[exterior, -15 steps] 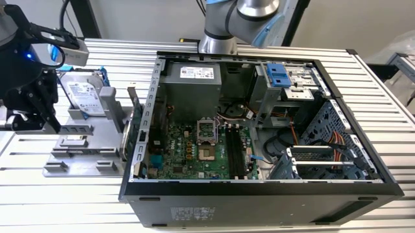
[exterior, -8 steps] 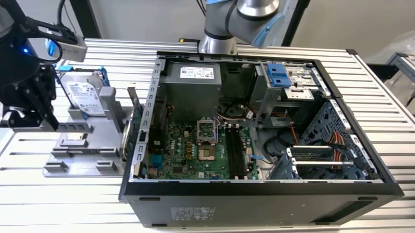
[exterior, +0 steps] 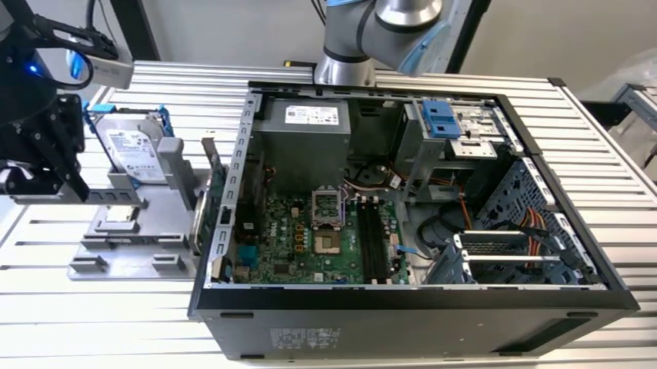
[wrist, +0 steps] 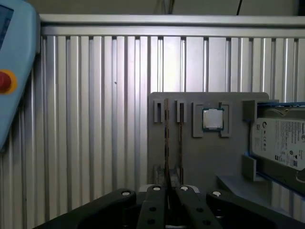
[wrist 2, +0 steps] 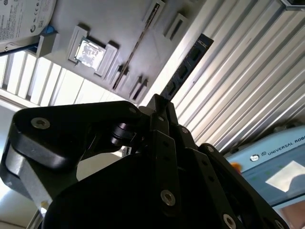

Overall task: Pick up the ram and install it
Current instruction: 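Pick up the ram and move it above insertion slot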

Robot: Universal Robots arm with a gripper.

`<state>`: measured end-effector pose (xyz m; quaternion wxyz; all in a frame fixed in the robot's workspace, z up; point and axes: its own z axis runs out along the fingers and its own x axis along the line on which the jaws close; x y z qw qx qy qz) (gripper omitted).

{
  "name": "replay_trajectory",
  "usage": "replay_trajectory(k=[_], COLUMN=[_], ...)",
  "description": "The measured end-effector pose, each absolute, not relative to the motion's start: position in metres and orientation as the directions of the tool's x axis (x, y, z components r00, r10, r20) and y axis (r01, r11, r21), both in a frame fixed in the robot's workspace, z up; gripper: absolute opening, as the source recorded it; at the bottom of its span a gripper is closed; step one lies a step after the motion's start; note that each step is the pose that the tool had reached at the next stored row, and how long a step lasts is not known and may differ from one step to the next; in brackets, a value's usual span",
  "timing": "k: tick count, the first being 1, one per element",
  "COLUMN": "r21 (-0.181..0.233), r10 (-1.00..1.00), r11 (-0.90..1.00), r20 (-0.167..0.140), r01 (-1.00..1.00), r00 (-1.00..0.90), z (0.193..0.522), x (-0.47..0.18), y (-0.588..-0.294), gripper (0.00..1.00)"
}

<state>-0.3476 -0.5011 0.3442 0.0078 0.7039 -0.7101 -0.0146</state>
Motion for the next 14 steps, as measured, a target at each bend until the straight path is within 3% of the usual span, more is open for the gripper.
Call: replay_trajectory(k=[14], r21=[0.032], r10=[-1.000], r11=[0.009], r20=[-0.009], r01=[-0.999], r00=[-0.009], z=[0.363], x=[-0.348], y=[-0.501], gripper=[0.00])
